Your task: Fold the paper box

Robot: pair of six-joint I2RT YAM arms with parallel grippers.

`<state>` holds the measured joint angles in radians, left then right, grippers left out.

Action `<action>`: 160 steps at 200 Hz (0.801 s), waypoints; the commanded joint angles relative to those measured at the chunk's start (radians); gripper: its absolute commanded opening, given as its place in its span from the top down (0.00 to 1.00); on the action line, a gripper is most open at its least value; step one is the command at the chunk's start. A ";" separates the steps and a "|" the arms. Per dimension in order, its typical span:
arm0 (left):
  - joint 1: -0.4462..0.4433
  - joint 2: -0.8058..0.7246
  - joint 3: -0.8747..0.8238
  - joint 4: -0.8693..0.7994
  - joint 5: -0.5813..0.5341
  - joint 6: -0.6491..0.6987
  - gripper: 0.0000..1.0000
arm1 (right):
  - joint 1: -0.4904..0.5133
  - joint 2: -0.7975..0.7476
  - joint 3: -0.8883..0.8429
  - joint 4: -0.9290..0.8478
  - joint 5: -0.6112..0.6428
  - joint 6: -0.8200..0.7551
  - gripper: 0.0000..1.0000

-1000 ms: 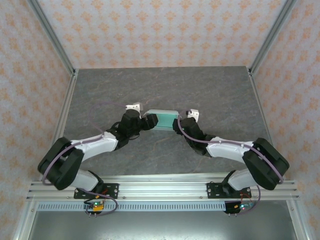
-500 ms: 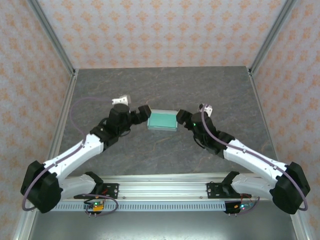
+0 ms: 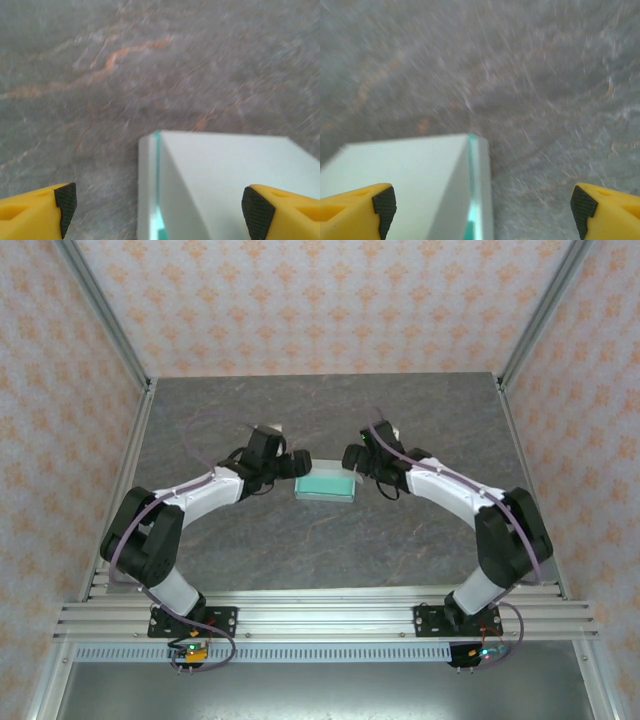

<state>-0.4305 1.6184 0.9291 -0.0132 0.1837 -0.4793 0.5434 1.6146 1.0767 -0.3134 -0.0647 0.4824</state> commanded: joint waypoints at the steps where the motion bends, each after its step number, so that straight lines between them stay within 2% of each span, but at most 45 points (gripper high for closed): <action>1: -0.010 -0.009 -0.086 0.070 -0.004 0.057 0.13 | 0.000 0.033 -0.033 -0.074 -0.036 -0.051 0.09; 32: -0.047 0.072 -0.138 0.091 -0.080 0.133 0.15 | 0.000 0.098 -0.068 -0.062 -0.036 -0.059 0.11; 60: -0.048 0.107 -0.137 0.131 -0.049 0.113 0.15 | 0.001 0.121 -0.018 -0.098 -0.070 -0.067 0.12; 86: -0.044 0.093 -0.110 0.101 -0.052 0.073 0.15 | -0.017 0.064 -0.004 -0.096 -0.096 -0.065 0.11; 100: -0.030 0.101 -0.097 0.088 -0.019 0.048 0.16 | -0.044 0.027 -0.009 -0.081 -0.139 -0.056 0.11; 118: 0.000 0.107 -0.110 0.136 0.083 0.000 0.22 | -0.099 -0.007 -0.038 -0.016 -0.266 -0.026 0.10; 132: 0.018 0.127 -0.128 0.211 0.169 -0.025 0.27 | -0.154 -0.011 -0.081 0.082 -0.439 0.024 0.08; 148: 0.035 0.174 -0.117 0.231 0.238 -0.031 0.39 | -0.207 0.011 -0.136 0.214 -0.603 0.110 0.08; 160: 0.050 0.203 -0.122 0.262 0.287 -0.046 0.48 | -0.228 0.036 -0.157 0.280 -0.677 0.163 0.08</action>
<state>-0.4084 1.7439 0.8223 0.2256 0.3496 -0.4931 0.3542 1.6222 0.9794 -0.2043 -0.4870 0.5186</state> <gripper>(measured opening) 0.591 0.924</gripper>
